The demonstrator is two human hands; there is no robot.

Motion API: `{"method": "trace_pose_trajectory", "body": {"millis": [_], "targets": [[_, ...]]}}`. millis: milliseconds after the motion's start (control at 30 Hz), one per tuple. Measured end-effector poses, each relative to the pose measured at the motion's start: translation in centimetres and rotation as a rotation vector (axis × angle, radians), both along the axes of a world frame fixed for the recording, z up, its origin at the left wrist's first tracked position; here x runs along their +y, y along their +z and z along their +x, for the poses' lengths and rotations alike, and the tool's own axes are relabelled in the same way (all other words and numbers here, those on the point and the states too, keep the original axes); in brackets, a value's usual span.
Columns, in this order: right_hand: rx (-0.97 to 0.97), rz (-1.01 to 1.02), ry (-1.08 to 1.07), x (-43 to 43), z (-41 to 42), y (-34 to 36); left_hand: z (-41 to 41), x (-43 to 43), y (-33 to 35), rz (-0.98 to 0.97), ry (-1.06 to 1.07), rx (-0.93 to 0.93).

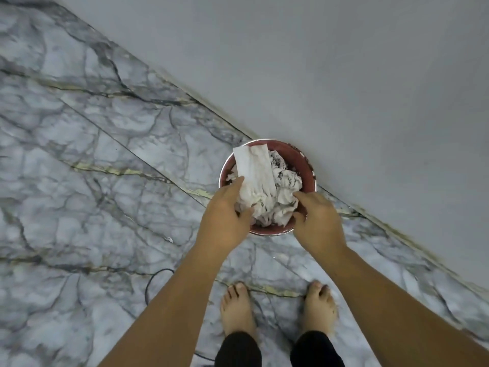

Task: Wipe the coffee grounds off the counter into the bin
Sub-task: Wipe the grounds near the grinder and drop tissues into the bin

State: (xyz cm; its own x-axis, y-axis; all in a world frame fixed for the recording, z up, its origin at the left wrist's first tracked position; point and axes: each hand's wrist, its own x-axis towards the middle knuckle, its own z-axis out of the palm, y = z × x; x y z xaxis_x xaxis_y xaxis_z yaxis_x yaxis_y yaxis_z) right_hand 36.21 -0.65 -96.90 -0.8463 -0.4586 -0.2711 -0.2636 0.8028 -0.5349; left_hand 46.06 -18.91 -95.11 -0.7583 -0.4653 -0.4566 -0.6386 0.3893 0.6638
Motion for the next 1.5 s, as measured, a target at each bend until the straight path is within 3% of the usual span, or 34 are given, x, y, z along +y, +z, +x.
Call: {"method": "trace_pose_trajectory", "body": {"millis": [200,433,667,833,1067,1267,1500], "targets": [[-0.103,0.025,-0.042,2.1,1.3,12.5,1.6,0.2,12.1,0.081,0.040,-0.092],[-0.195,0.060,0.016,3.7,0.8,37.6,0.3,1.5,37.6,0.131,-0.007,-0.085],[-0.033,-0.209,-0.009,6.3,1.0,60.2,-2.6,5.0,59.8,0.088,-0.236,0.219],[0.108,-0.315,-0.086,12.3,-2.1,70.2,-8.4,8.8,69.9,0.092,-0.367,0.426],[0.310,-0.377,-0.353,23.6,-13.1,76.6,-22.5,16.0,75.5,0.069,-0.529,0.519],[0.293,-0.331,-0.432,30.2,-23.9,76.0,-32.8,20.4,75.0,0.074,-0.451,0.498],[0.266,-0.259,-0.492,31.2,-35.3,74.5,-41.0,20.6,73.5,0.032,-0.373,0.500]]}}
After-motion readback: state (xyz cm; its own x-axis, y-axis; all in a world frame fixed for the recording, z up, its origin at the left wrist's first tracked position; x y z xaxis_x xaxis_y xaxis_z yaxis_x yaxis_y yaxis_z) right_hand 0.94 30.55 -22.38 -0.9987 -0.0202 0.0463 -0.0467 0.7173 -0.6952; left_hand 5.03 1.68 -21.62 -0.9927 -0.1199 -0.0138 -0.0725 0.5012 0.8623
